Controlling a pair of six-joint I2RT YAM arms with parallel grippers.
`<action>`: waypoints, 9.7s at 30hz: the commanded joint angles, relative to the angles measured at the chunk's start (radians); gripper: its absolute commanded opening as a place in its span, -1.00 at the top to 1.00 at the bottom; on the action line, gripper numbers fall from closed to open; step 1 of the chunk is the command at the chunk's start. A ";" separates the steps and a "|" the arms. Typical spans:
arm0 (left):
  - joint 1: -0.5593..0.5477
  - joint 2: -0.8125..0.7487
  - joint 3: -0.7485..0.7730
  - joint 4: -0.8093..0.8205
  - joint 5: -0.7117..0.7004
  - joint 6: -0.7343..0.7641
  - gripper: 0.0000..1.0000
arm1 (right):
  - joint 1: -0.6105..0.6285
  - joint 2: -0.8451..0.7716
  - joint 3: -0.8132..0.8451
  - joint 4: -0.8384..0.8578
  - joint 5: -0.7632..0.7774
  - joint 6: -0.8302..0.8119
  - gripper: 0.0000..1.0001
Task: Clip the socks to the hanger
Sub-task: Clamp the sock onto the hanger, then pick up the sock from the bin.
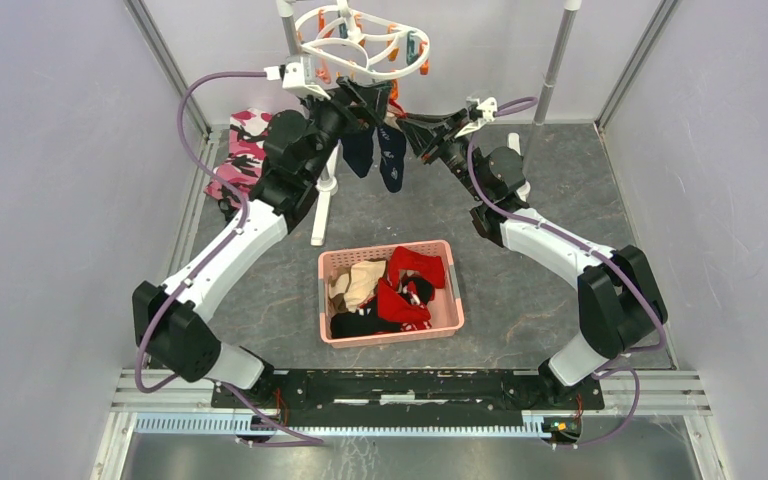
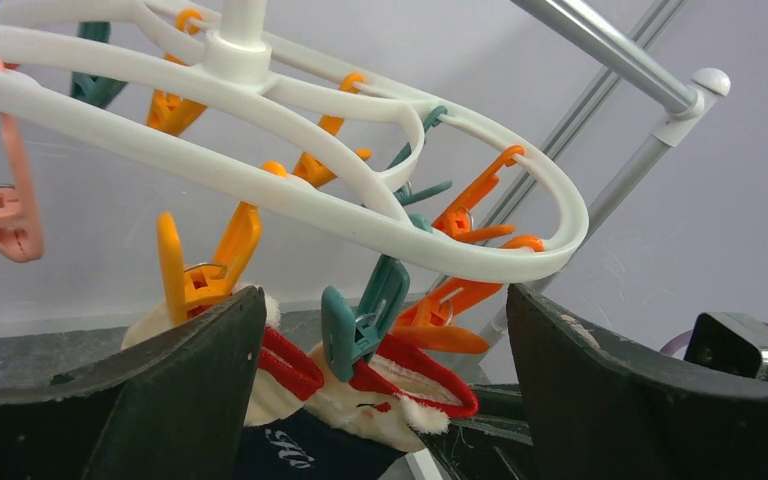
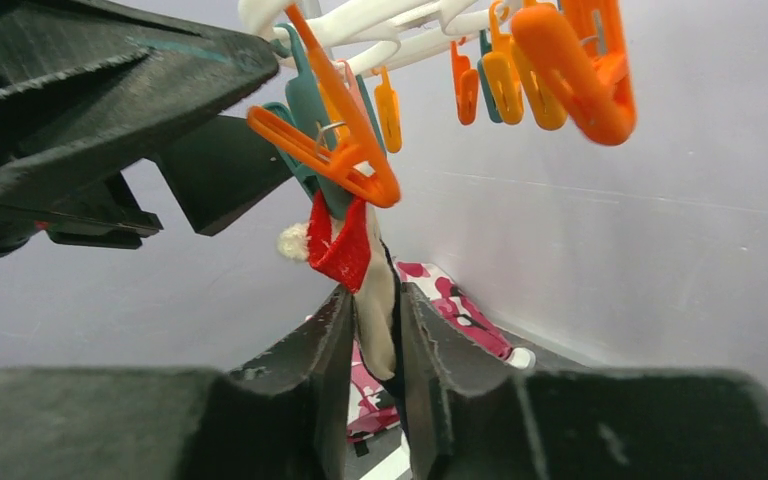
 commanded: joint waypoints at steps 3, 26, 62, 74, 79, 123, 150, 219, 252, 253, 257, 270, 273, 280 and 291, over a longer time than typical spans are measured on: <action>0.000 -0.107 -0.044 0.028 -0.043 0.011 -0.99 | 0.006 -0.042 -0.034 0.046 -0.042 -0.028 0.21; 0.000 -0.648 -0.604 -0.164 0.075 0.171 -1.00 | 0.007 -0.357 -0.397 -0.232 -0.202 -0.335 -0.35; -0.005 -0.400 -1.059 0.308 0.577 -0.098 -0.80 | 0.150 -0.489 -0.682 -0.495 -0.017 -0.517 -0.30; -0.280 -0.231 -0.858 -0.026 0.098 0.121 -0.41 | 0.072 -0.545 -0.776 -0.412 0.019 -0.416 -0.33; -0.337 -0.130 -0.784 -0.099 -0.025 0.152 -0.33 | 0.071 -0.542 -0.779 -0.401 0.003 -0.409 -0.33; -0.342 -0.240 -0.446 -0.489 0.128 0.311 0.96 | 0.236 -0.595 -0.757 -0.316 -0.043 -0.513 -0.34; -0.342 -0.267 -0.488 -0.511 0.175 0.278 0.67 | 0.332 -0.492 -0.689 -0.341 0.138 -0.503 0.82; -0.342 -0.692 -0.938 -0.026 0.043 0.636 0.96 | 0.310 -0.620 -0.585 -0.556 0.084 -0.528 0.81; -0.339 -0.429 -0.418 -0.577 0.352 0.452 0.96 | 0.295 -0.507 -0.419 -0.674 -0.171 -0.741 0.15; -0.339 -0.430 -0.419 -0.574 0.351 0.449 0.96 | 0.295 -0.501 -0.411 -0.691 -0.160 -0.747 0.27; -0.339 -0.459 -0.454 -0.517 0.318 0.418 0.96 | 0.295 -0.501 -0.400 -0.721 -0.154 -0.756 0.82; -0.339 -1.017 -1.009 0.063 0.283 0.416 -0.99 | 0.283 -0.590 -0.494 -0.517 -0.197 -0.579 1.00; -0.339 -1.083 -1.118 0.194 0.284 0.415 -1.00 | 0.274 -0.610 -0.515 -0.416 -0.245 -0.498 1.00; -0.339 -1.055 -1.160 0.257 0.305 0.443 -1.00 | 0.265 -0.618 -0.525 -0.286 -0.327 -0.385 1.00; -0.339 -0.875 -1.168 0.469 0.318 0.581 -0.83 | 0.263 -0.558 -0.509 -0.203 -0.431 -0.290 1.00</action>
